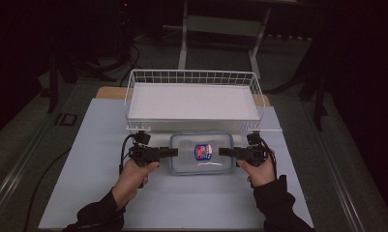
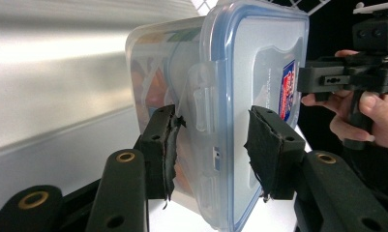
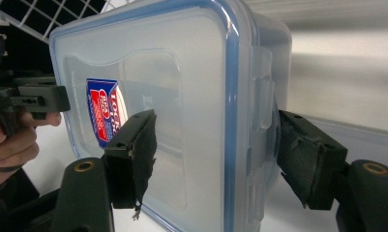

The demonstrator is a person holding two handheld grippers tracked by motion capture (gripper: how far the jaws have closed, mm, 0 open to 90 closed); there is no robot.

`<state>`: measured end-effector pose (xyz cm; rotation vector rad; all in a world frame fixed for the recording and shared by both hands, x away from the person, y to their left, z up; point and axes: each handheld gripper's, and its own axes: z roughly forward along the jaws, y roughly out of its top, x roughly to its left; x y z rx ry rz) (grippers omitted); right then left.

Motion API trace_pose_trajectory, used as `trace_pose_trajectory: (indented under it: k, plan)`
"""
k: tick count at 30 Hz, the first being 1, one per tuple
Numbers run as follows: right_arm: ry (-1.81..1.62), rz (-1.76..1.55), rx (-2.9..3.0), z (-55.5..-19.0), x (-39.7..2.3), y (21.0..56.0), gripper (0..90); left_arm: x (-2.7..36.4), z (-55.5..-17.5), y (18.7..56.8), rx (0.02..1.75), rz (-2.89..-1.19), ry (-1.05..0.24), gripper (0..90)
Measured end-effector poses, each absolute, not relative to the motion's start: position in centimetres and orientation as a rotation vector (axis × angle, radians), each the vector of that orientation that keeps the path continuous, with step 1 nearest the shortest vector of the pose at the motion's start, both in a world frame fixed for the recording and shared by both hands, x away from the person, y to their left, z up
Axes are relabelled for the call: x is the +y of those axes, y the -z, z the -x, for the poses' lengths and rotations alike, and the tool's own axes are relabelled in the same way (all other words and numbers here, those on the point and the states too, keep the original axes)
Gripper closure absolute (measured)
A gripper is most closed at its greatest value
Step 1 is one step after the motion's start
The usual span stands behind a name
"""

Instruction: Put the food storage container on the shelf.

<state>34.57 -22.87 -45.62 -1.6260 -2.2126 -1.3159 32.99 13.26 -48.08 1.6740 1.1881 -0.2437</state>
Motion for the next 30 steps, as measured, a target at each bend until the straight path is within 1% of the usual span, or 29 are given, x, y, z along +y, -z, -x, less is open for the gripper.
trace_pose_trajectory:
  k: [8,18,20,24,30]
  plan:
    - [1.329,1.628,-2.204,-35.6,-22.8,46.6,33.2,13.3,-33.8,49.0,1.167,-1.668,0.195,53.3]
    - [1.359,1.64,-2.195,-36.4,-22.8,47.0,33.1,13.3,-34.7,49.3,1.143,-1.659,0.143,53.0]
    - [1.355,1.655,-2.195,-36.7,-22.7,47.3,33.1,13.2,-35.0,50.1,1.142,-1.643,0.118,52.6]
    - [1.383,1.664,-2.195,-36.9,-22.7,47.7,33.1,13.1,-35.2,50.6,1.145,-1.612,0.11,52.3]
    - [1.376,1.686,-2.178,-37.5,-22.8,48.3,32.9,12.8,-35.8,51.2,1.161,-1.621,0.101,52.0]
